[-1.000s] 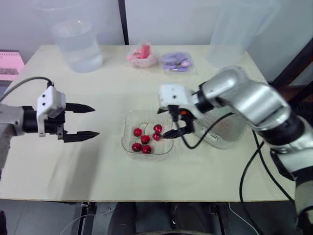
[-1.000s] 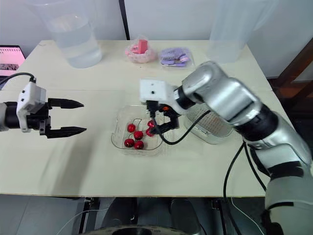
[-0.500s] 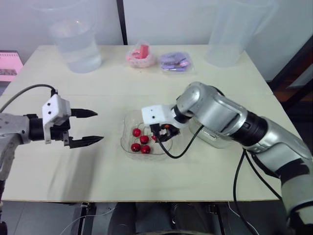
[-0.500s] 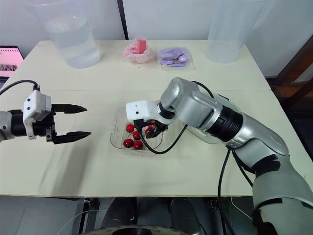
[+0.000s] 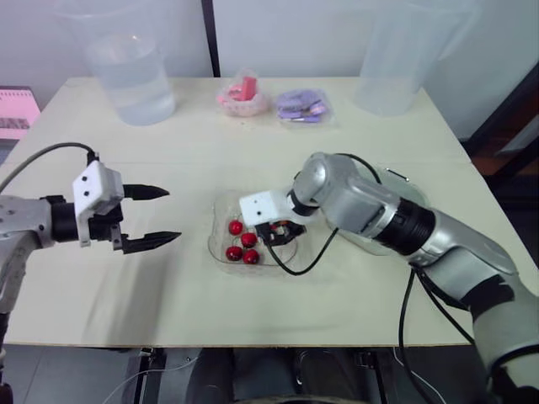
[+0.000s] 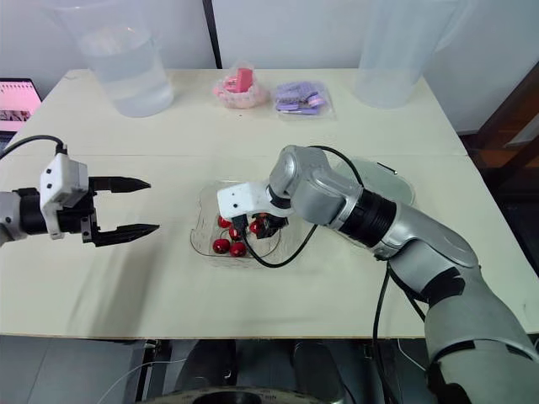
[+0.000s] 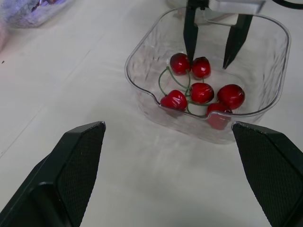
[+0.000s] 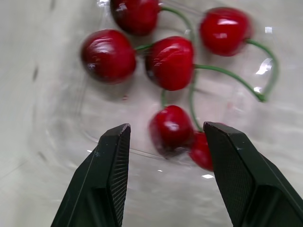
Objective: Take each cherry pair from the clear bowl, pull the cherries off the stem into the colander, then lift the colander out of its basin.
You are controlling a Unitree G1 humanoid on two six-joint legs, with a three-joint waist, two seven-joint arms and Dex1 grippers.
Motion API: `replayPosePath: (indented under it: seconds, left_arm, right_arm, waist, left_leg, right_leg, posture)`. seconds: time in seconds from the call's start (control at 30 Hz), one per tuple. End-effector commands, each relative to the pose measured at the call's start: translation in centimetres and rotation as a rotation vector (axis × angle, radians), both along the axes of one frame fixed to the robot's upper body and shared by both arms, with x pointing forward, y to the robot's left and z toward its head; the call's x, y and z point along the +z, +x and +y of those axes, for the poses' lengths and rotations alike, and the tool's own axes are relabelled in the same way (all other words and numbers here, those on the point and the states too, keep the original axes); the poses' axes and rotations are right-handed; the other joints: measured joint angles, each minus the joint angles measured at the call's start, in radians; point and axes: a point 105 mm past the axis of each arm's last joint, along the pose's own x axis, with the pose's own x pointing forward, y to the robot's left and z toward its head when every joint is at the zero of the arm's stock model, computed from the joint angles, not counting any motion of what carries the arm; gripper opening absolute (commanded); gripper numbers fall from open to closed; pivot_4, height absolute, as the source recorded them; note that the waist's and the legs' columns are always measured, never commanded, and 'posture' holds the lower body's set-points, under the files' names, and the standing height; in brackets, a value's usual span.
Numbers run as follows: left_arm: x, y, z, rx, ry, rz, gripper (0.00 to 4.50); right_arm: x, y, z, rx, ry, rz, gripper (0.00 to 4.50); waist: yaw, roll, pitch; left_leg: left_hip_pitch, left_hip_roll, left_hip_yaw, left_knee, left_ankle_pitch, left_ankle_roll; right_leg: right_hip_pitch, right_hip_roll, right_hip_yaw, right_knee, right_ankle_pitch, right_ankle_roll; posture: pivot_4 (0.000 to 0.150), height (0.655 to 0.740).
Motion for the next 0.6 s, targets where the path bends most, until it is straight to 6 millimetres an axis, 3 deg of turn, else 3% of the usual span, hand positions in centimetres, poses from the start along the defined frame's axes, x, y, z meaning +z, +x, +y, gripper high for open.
replayPosePath:
  seconds: [0.03,0.47,0.53,0.6]
  left_arm:
    - [1.1,-0.2,0.0,0.005,-0.01,-0.047,4.5]
    - [1.2,-0.4,-0.1,0.023,-0.014,-0.052,4.5]
    - [1.2,-0.4,-0.1,0.025,-0.014,-0.053,4.5]
    - [1.2,-0.4,-0.1,0.026,-0.015,-0.055,4.5]
  right_arm:
    - [0.2,0.1,0.3,0.032,-0.013,-0.026,2.61]
    - [-0.9,0.3,0.5,0.07,-0.053,-0.039,2.61]
    - [-0.9,0.3,0.6,0.075,-0.055,-0.039,2.09]
    - [-0.9,0.2,0.6,0.081,-0.055,-0.039,1.29]
  waist:
    - [0.0,0.0,0.0]
    - [0.001,0.0,0.0]
    - [0.0,0.0,0.0]
    - [0.0,0.0,0.0]
  left_leg:
    - [0.0,0.0,0.0,0.0,0.0,0.0]
    - [0.0,0.0,0.0,0.0,0.0,0.0]
    - [0.0,0.0,0.0,0.0,0.0,0.0]
    - [0.0,0.0,0.0,0.0,0.0,0.0]
  right_leg:
    - [0.0,0.0,0.0,0.0,0.0,0.0]
    - [0.0,0.0,0.0,0.0,-0.001,-0.001]
    - [0.0,0.0,0.0,0.0,-0.001,-0.001]
    - [0.0,0.0,0.0,0.0,-0.001,-0.001]
  posture:
    - [0.15,0.7367]
    - [0.15,0.7367]
    - [0.15,0.7367]
    - [0.15,0.7367]
